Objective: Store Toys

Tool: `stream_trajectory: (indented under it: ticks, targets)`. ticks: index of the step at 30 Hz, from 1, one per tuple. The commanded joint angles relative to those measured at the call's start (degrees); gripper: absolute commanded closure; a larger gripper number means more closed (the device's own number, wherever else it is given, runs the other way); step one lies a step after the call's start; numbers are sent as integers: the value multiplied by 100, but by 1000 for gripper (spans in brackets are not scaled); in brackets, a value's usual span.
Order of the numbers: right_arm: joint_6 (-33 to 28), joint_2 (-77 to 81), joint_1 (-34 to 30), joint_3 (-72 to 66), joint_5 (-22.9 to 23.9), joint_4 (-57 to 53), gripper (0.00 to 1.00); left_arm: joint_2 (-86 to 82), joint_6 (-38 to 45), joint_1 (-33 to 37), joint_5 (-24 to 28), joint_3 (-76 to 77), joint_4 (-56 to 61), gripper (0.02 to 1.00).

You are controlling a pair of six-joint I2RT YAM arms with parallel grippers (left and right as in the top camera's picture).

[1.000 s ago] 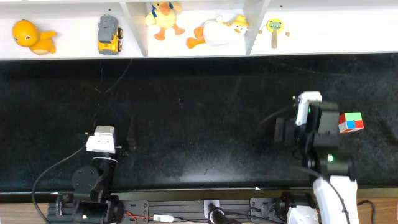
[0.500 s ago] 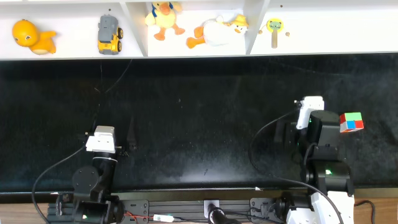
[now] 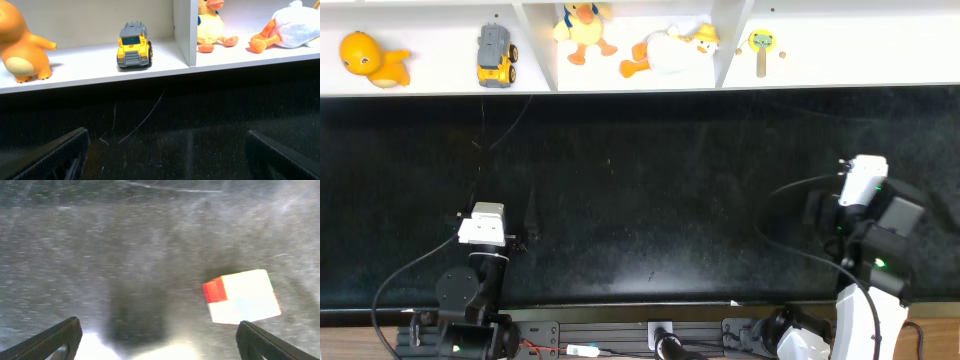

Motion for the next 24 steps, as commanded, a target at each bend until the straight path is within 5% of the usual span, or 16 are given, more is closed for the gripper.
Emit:
stream_trajectory:
  ticks: [1,7,14,19,24]
  targets:
    - [-1257,-42,-1158,-4,-1132,229,5,-70,-59,-22,-46,-26,11,20]
    - [-2730,249,-2155,-4,-1375,-76,5,-70,-59,-22,-46,-26,9,20]
    - [-3235,931,-2889,-4,-1714,-26,3,-70,-59,-22,-46,-26,11,20]
    - [-4159,1344,-3139,-4,-1755,83,5,-70,-59,-22,-46,-26,11,20]
    - [-4168,1751,-3176,2,-1880,380,5,-70,-59,-22,-46,-26,11,20]
